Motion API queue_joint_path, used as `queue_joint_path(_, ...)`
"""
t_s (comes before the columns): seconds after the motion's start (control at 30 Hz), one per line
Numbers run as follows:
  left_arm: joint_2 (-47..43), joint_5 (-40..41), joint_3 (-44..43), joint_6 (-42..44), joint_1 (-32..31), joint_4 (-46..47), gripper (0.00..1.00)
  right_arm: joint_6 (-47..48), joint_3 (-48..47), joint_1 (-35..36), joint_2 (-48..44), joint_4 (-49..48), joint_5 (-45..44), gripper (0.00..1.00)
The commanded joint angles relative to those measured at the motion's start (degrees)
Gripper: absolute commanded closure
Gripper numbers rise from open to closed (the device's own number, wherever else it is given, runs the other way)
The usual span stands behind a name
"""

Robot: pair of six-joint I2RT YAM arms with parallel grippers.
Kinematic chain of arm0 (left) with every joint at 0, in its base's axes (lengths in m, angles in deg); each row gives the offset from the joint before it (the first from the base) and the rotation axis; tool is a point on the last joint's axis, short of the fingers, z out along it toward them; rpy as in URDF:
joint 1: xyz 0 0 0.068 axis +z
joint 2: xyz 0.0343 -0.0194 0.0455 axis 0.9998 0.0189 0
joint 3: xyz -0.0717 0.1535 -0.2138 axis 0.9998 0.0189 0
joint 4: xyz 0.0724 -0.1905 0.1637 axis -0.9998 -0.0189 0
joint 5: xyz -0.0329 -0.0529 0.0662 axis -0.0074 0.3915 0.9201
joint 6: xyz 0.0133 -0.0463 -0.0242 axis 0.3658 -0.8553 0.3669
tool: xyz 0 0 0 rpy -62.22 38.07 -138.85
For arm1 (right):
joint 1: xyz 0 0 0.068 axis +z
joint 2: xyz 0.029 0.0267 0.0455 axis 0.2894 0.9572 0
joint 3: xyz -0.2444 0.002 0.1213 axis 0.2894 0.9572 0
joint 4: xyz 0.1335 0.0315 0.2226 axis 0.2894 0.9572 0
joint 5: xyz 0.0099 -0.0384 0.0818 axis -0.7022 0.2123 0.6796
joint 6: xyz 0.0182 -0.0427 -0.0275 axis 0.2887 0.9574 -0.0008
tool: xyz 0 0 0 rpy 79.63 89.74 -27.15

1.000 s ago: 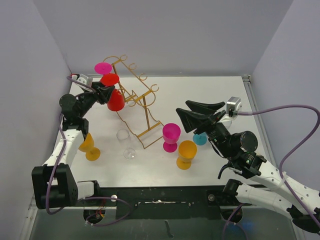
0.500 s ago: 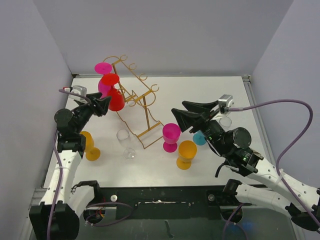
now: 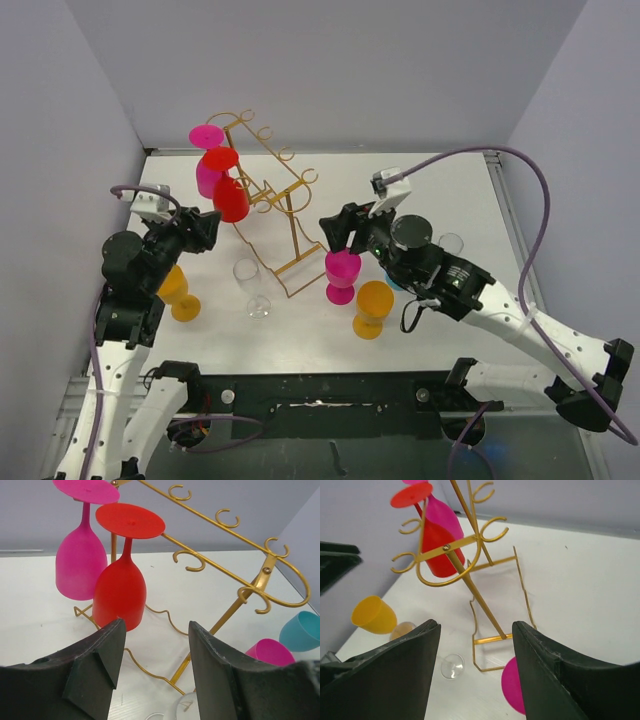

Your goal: Place the wine glass upside down on the wine glass rack

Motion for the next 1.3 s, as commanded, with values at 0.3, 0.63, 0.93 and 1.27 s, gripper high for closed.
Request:
queue_joint_path(0.3, -4.5, 8.7, -15.0, 2.1, -6.1, -9.6, 0.43, -11.7, -11.7, -2.1, 14.8, 27.8, -5.0, 0.40)
queue_joint_path(0.63, -5.6, 7.2, -14.6, 2.1, -6.6, -7.7, 0.43, -8.9, -10.1, -2.5, 22.7, 27.0, 8.4, 0.48)
queue_joint_path(0.93, -4.6, 6.3, -15.0, 1.8, -6.7, -7.0, 0.42, -9.8, -10.6, -1.7, 25.9, 28.6, 5.3, 0.66)
queue_joint_path(1.27, -3.8, 5.4, -15.5, 0.9, -6.7, -6.1, 0.42, -7.6, -11.1, -1.6, 26.5, 28.9, 3.0, 0.89)
